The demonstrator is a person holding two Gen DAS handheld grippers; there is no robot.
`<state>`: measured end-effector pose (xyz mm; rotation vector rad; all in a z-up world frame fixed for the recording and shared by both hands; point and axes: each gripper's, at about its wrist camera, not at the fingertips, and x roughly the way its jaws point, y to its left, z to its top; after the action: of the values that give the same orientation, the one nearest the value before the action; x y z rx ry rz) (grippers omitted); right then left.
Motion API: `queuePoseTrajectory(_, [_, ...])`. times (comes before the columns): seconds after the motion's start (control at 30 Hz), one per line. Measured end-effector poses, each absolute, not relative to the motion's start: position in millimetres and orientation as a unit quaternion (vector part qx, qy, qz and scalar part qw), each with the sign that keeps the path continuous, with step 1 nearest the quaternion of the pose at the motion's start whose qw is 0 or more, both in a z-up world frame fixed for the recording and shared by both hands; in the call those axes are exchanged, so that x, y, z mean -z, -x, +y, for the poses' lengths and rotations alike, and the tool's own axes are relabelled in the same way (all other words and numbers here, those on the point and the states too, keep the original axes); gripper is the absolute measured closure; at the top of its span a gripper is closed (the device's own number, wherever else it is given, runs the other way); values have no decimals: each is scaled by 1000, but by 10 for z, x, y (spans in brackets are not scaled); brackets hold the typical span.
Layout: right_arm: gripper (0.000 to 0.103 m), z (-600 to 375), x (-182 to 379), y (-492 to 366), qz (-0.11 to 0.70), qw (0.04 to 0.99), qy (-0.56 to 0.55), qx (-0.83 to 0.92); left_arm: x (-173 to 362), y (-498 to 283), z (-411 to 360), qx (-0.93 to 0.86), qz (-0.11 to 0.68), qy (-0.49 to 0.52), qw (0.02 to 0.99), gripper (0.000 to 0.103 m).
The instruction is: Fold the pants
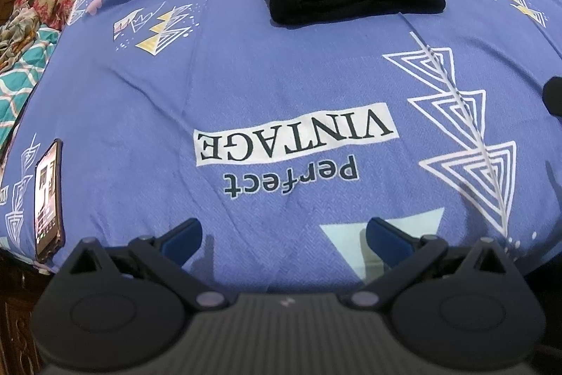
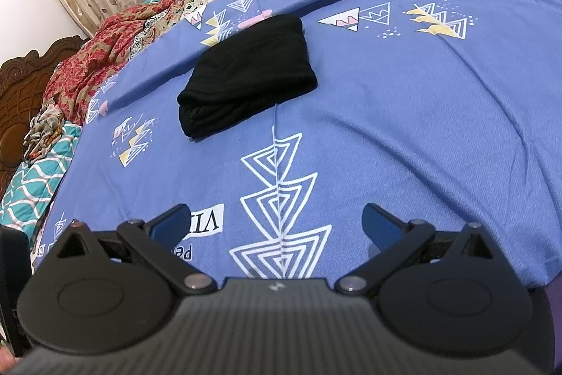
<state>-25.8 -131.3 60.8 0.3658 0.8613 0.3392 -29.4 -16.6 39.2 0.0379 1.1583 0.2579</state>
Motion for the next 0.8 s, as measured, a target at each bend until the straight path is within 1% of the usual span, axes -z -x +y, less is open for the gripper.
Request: queuePoseTrajectory(0.8, [0,-1316,-597,267,414,879,-175,-163,-385,295,-172,-120,547,-17,829,0])
